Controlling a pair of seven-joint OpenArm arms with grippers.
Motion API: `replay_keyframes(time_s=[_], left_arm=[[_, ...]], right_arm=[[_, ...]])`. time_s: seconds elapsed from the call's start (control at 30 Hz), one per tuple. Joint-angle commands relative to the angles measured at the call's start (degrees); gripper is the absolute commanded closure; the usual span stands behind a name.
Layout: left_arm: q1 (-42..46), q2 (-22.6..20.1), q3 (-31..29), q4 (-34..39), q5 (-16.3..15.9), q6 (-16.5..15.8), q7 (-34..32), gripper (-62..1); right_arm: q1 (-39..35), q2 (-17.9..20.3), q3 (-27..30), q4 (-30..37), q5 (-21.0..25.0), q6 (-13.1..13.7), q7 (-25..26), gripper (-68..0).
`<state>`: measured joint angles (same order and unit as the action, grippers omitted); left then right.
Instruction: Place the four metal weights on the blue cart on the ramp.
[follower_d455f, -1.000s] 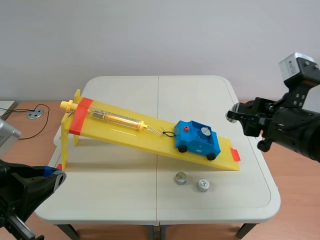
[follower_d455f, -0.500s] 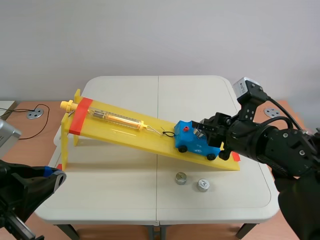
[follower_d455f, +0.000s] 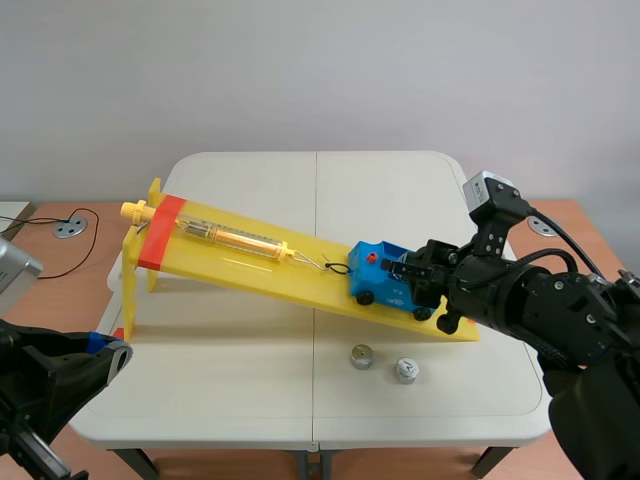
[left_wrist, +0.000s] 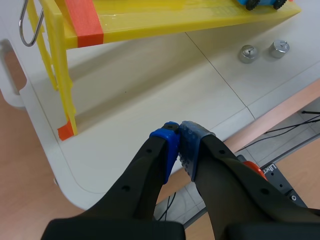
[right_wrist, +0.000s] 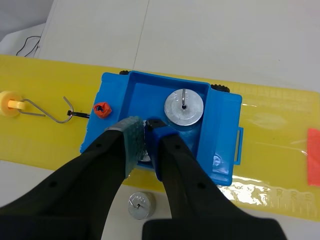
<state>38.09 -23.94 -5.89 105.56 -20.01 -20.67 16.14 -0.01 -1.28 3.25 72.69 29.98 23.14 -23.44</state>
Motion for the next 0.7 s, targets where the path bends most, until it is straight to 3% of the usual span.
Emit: replay_keyframes(time_s=[0.0, 0.1, 0.23, 0.4, 0.67], left_arm=[[-0.8, 0.3, -0.8, 3.8, -4.2, -0.5, -4.9, -3.4], [-0.8, 0.3, -0.8, 3.8, -4.2, -0.5, -4.9, -3.4], [-0.8, 0.3, -0.8, 3.8, -4.2, -0.5, -4.7, -3.4], [-0.8, 0.3, -0.8, 3.8, -4.2, -0.5, -4.6, -3.4], [-0.8, 0.3, -0.8, 3.8, -4.2, -0.5, -4.6, -3.4]], right_arm=[[4.6, 0.9, 0.9, 4.5, 3.8, 1.8, 8.1, -9.7], [4.5, 1.9, 1.6, 4.6, 3.9, 2.5, 7.6, -15.9], [3.3, 3.9, 3.9, 6.2, 5.2, 6.6, 6.5, -25.8], [-1.3, 7.9, 6.3, 12.5, 6.1, 9.5, 5.9, -26.6], [-9.9, 15.1, 8.1, 23.7, 6.9, 11.2, 5.2, -26.6]])
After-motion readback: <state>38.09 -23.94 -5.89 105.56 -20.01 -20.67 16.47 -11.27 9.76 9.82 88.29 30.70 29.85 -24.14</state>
